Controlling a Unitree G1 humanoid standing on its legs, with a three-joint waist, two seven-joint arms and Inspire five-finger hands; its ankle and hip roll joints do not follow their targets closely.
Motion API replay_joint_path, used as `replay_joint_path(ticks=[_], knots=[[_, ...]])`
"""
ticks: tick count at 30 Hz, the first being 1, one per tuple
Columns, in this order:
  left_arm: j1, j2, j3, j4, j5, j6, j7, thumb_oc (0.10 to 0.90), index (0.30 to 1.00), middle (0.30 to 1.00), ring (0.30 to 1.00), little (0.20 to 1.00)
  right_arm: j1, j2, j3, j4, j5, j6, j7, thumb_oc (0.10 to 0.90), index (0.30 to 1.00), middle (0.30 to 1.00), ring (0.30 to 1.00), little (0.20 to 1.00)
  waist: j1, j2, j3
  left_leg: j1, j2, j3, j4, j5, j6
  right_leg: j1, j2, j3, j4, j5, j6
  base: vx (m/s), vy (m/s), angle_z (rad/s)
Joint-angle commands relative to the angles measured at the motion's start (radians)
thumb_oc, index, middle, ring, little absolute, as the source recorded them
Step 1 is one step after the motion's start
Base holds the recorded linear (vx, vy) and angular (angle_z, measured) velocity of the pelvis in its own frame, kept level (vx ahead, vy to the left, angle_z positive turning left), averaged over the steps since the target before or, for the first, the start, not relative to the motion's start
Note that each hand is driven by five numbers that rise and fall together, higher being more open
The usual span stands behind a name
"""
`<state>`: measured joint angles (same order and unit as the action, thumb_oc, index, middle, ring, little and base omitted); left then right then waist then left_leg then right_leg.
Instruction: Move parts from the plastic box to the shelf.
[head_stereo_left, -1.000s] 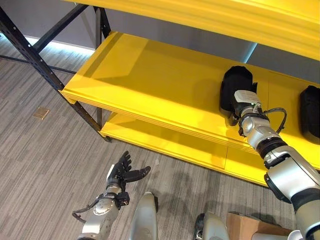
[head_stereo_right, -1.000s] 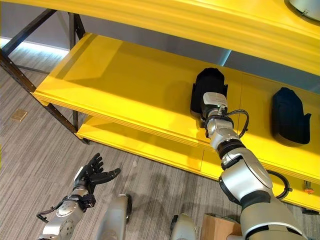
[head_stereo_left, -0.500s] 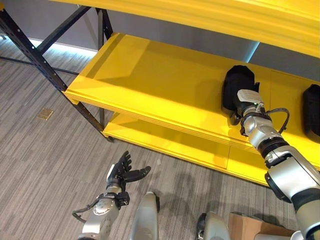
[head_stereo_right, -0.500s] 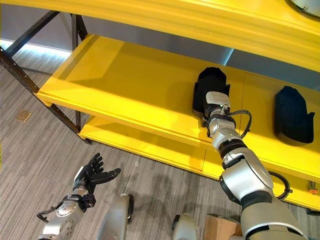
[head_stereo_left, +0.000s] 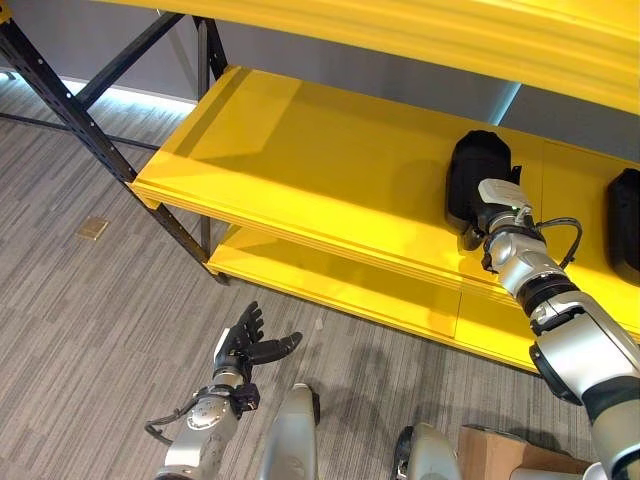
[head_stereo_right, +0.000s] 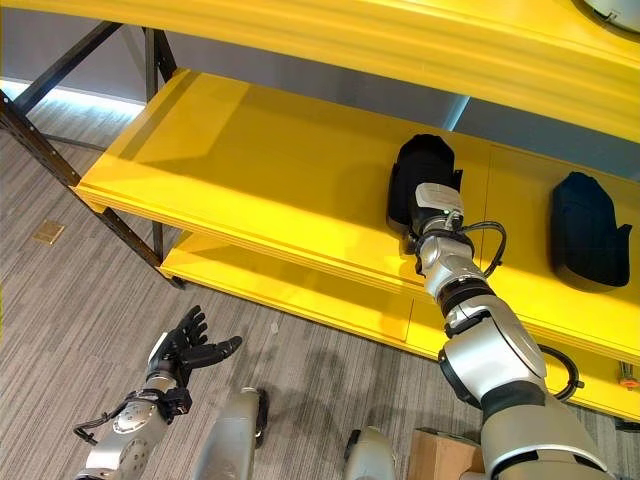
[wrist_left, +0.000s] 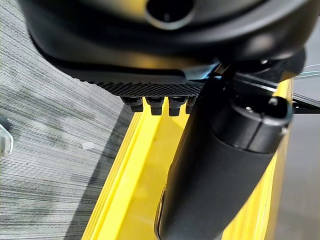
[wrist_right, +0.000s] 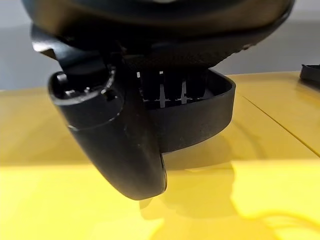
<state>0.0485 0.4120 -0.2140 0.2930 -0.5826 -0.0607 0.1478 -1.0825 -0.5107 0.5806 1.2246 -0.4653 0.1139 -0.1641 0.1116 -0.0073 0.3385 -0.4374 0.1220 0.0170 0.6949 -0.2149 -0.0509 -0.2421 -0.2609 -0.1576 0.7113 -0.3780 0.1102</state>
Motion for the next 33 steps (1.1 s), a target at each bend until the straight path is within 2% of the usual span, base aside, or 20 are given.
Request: replay_joint_path(ticks=[1, 15, 33], knots=[[-0.055, 0.052, -0.032, -0.113, 0.017, -0.066, -0.002, 0.9, 1.0, 1.0, 1.0, 1.0, -0.082, -0.071, -0.015, 0.112, -0.006, 0.075, -0.061, 0.4, 0.3, 0.3, 0.3, 0.3, 0.008, 0.015, -0.028, 0.008, 0.126, -0.108, -0.035, 0.047, -0.066, 0.02, -0.015, 0.01, -0.024, 0.064, -0.013, 0.0, 0.0, 0.0], [-0.065, 0.053, -0.039, -0.12, 0.026, -0.056, 0.01, 0.9, 1.0, 1.0, 1.0, 1.0, -0.084, -0.087, -0.061, 0.136, 0.011, 0.111, -0.121, 0.4, 0.3, 0.3, 0.3, 0.3, -0.003, 0.017, -0.032, 0.001, 0.129, -0.107, -0.029, 0.045, -0.066, 0.013, -0.013, 0.015, -0.021, 0.064, -0.013, 0.0, 0.0, 0.0], [-0.071, 0.053, -0.039, -0.119, 0.024, -0.071, 0.042, 0.9, 1.0, 1.0, 1.0, 1.0, -0.088, -0.1, -0.09, 0.066, 0.026, 0.112, -0.227, 0.4, 0.3, 0.3, 0.3, 0.3, -0.012, 0.016, -0.039, -0.005, 0.129, -0.107, -0.022, 0.043, -0.067, 0.006, -0.012, 0.02, -0.015, 0.066, -0.01, 0.0, 0.0, 0.0]])
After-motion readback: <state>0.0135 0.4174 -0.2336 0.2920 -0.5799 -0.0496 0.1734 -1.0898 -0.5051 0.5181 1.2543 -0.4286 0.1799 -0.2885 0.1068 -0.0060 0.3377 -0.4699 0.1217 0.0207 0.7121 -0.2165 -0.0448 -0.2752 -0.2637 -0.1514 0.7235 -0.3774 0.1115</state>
